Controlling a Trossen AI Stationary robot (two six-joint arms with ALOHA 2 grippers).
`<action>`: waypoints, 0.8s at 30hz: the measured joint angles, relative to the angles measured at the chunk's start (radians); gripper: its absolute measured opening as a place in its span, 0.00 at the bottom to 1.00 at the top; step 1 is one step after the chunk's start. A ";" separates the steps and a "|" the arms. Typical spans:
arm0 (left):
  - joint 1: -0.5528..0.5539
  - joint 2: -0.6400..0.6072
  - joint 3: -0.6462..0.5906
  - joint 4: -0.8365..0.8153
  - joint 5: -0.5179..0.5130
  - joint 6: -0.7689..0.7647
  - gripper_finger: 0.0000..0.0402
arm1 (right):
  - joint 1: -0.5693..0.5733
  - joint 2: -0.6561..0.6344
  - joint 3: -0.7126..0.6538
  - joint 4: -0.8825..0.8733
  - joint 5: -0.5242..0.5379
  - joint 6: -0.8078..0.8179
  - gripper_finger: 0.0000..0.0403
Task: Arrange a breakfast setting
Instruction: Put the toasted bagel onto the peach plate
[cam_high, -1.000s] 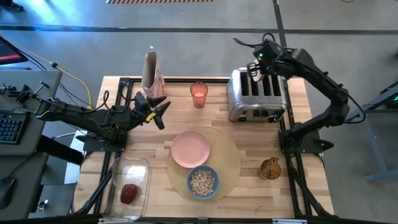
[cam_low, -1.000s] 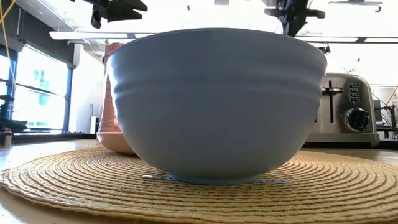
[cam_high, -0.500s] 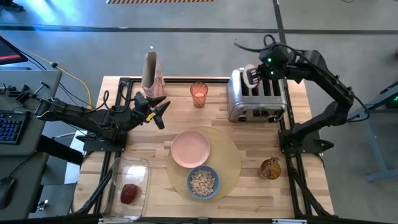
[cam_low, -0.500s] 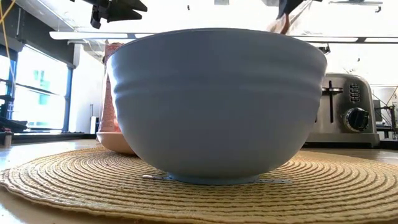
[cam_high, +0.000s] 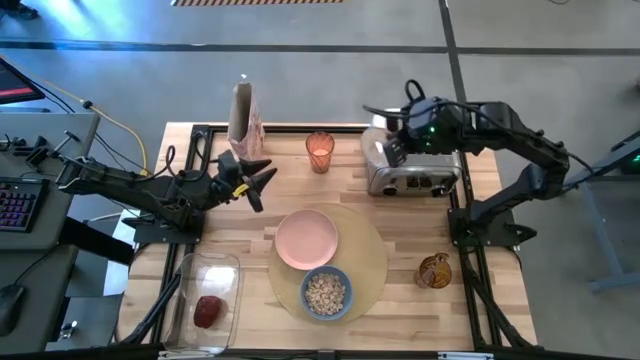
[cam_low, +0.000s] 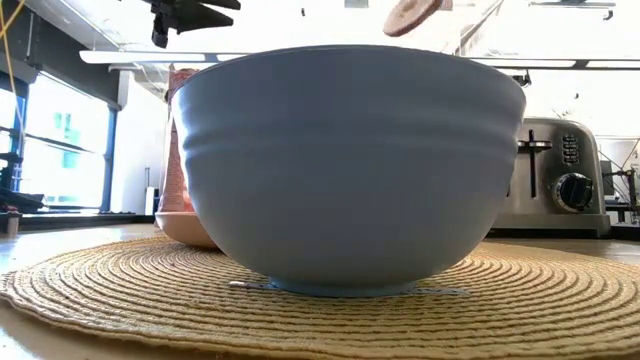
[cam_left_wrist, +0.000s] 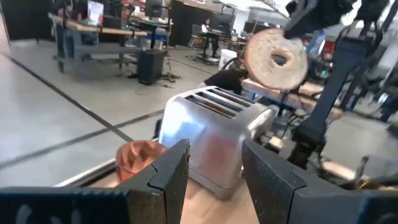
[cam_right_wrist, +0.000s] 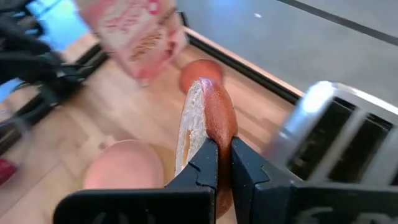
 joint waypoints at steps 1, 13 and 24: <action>0.000 0.000 0.000 0.000 0.004 -0.029 0.34 | 0.018 0.000 0.000 0.015 -0.001 -0.012 0.00; -0.001 0.000 0.000 0.000 0.098 -0.354 0.34 | 0.193 0.008 0.000 0.212 -0.004 -0.067 0.00; -0.004 0.005 0.000 0.112 0.240 -0.468 0.34 | 0.262 0.088 0.000 0.347 -0.004 -0.103 0.00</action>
